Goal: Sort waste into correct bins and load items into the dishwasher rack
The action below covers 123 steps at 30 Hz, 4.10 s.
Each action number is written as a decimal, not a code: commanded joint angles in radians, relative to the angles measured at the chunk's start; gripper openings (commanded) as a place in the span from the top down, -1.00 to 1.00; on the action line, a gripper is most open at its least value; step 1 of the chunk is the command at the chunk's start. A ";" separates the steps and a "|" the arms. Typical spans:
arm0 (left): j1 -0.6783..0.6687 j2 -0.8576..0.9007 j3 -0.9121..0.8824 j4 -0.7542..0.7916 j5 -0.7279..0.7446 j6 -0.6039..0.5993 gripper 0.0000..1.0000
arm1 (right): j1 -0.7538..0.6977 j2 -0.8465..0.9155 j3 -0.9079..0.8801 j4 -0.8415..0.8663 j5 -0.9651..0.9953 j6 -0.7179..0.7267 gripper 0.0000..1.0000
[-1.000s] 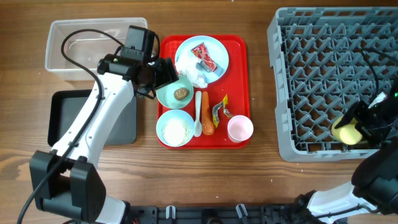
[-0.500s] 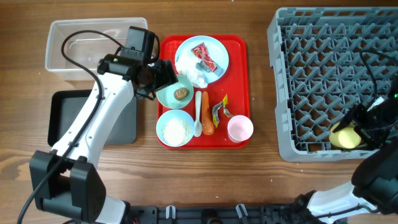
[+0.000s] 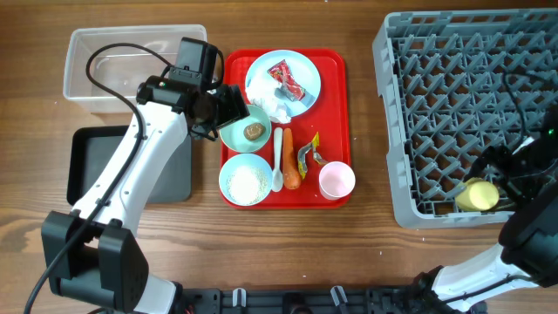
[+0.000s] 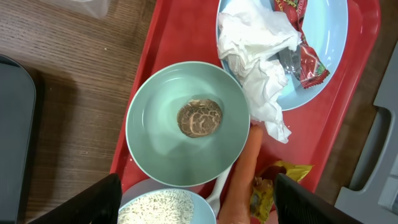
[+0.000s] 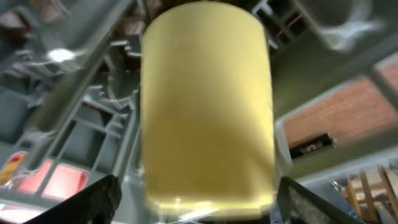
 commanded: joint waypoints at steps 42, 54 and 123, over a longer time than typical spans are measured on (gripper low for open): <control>-0.285 0.080 0.161 0.010 0.373 0.318 0.92 | 0.152 -0.417 0.325 0.055 -0.543 -0.338 -0.85; 0.064 0.069 0.164 0.148 1.263 0.458 0.92 | 0.659 -0.270 0.184 0.519 -1.049 -0.319 -0.99; 0.076 0.172 0.164 0.041 0.043 0.481 -0.50 | 0.800 -0.141 0.169 0.619 -0.636 -0.122 -0.68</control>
